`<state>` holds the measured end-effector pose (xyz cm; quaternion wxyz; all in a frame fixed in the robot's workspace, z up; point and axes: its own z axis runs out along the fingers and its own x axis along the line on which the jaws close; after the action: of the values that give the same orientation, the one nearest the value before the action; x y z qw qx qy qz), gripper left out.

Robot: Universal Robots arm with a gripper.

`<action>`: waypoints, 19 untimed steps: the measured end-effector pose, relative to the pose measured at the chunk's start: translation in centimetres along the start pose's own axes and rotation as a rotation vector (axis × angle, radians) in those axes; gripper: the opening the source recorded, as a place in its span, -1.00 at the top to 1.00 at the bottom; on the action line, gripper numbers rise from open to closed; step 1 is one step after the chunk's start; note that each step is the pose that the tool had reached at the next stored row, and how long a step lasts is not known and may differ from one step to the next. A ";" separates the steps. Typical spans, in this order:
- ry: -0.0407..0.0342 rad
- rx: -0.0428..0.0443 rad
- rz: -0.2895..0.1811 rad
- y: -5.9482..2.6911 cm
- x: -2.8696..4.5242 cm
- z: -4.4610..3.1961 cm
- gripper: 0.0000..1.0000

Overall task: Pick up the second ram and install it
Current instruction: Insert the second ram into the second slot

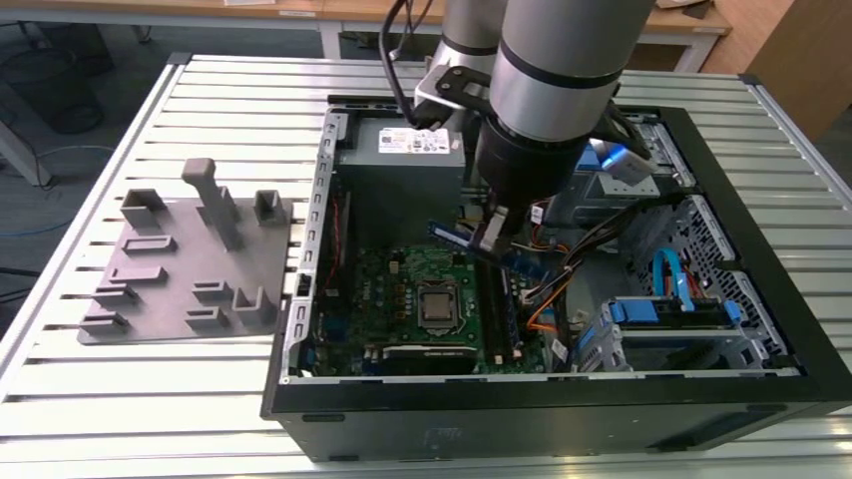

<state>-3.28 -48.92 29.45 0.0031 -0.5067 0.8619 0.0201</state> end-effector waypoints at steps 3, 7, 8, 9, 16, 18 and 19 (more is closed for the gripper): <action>-0.0010 0.0008 0.031 0.00 0.00 0.01 0.73; -0.0022 0.0018 0.070 0.00 0.00 0.02 0.73; -0.0025 0.0020 0.080 0.00 0.00 0.02 0.73; -0.0028 0.0023 0.089 0.00 0.00 0.02 0.73; -0.0048 0.0039 0.152 0.00 0.00 0.03 0.73; -0.0054 0.0044 0.171 0.00 0.00 0.04 0.73; -0.0057 0.0046 0.180 0.00 0.00 0.04 0.73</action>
<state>-3.28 -48.92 29.41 0.0048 -0.4272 0.9039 0.0197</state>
